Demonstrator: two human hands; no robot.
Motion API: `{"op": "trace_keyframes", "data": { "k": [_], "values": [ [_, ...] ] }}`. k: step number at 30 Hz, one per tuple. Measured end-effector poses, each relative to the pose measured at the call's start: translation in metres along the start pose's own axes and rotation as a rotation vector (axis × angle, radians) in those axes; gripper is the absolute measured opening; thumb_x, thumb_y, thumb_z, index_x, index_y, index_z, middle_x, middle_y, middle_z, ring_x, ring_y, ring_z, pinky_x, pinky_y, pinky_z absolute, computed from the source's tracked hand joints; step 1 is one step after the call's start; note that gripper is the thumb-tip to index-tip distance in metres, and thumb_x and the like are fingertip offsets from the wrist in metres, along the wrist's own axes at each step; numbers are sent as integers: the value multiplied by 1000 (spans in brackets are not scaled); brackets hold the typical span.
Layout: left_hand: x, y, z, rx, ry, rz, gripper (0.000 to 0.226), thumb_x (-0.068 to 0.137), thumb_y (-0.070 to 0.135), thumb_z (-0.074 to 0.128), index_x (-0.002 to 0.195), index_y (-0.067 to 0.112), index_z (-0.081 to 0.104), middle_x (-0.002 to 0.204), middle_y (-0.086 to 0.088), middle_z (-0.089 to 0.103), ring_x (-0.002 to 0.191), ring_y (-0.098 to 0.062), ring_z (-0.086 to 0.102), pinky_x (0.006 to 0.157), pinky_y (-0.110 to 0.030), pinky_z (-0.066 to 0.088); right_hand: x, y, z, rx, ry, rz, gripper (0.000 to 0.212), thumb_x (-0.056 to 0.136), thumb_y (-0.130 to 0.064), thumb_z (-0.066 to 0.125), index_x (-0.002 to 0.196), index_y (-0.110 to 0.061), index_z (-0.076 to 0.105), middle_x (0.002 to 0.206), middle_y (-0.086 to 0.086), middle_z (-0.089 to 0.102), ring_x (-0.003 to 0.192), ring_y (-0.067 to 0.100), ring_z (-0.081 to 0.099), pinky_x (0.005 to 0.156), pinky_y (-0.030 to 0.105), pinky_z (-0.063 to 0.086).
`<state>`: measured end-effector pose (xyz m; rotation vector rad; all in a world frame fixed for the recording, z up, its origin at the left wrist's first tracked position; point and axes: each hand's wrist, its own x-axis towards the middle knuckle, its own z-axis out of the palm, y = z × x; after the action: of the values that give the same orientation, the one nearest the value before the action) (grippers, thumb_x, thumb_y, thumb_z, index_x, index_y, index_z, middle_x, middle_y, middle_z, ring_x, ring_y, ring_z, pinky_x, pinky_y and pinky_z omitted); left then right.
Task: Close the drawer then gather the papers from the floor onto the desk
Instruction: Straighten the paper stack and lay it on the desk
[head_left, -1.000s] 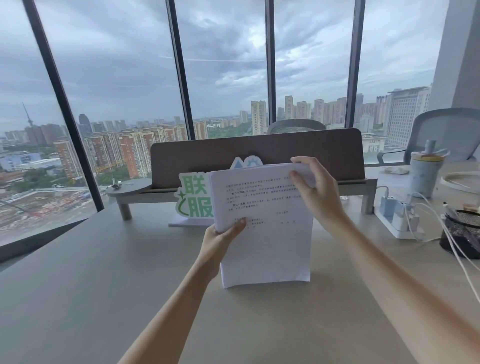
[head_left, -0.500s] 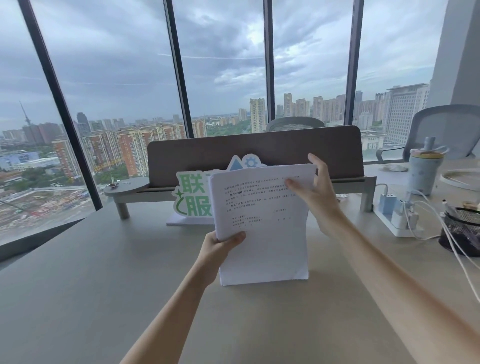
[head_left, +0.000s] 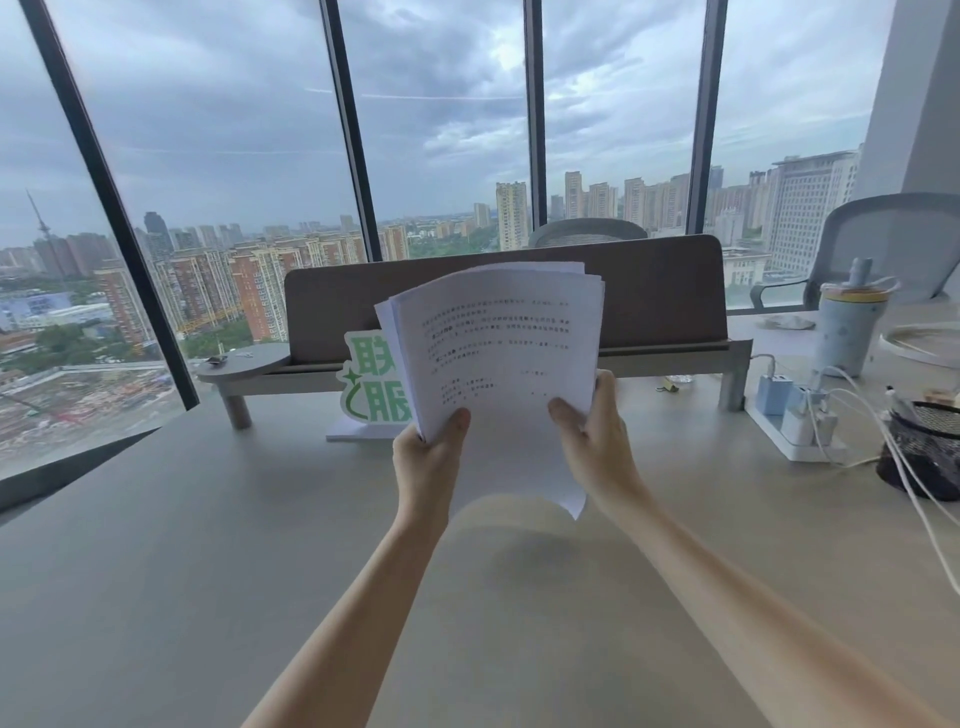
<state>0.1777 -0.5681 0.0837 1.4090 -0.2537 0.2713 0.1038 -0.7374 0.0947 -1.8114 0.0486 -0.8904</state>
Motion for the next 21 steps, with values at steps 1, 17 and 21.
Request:
{"op": "trace_keyframes", "data": {
  "k": [1, 17, 21],
  "values": [
    [0, -3, -2, 9, -20, -9, 18, 81, 22, 75, 78, 4, 70, 74, -7, 68, 69, -21, 60, 63, -35, 50, -4, 3, 2, -23, 14, -8, 21, 99, -13, 53, 111, -24, 40, 108, -15, 65, 95, -5, 64, 72, 9, 48],
    [-2, -43, -29, 116, -143, -137, 3, 83, 23, 76, 80, 21, 75, 79, 0, 75, 74, -12, 69, 69, -32, 55, -29, 47, 22, 21, -57, 260, 21, 103, -12, 45, 120, -24, 43, 102, -13, 63, 98, 20, 60, 82, 31, 44],
    [-2, -44, -35, 96, -164, -184, 9, 86, 19, 73, 91, 11, 74, 87, -6, 74, 80, -19, 69, 72, -29, 56, -32, 52, 25, 11, -102, 317, 41, 102, -12, 45, 140, -29, 41, 124, -7, 61, 113, 14, 57, 98, 34, 44]
  ]
}}
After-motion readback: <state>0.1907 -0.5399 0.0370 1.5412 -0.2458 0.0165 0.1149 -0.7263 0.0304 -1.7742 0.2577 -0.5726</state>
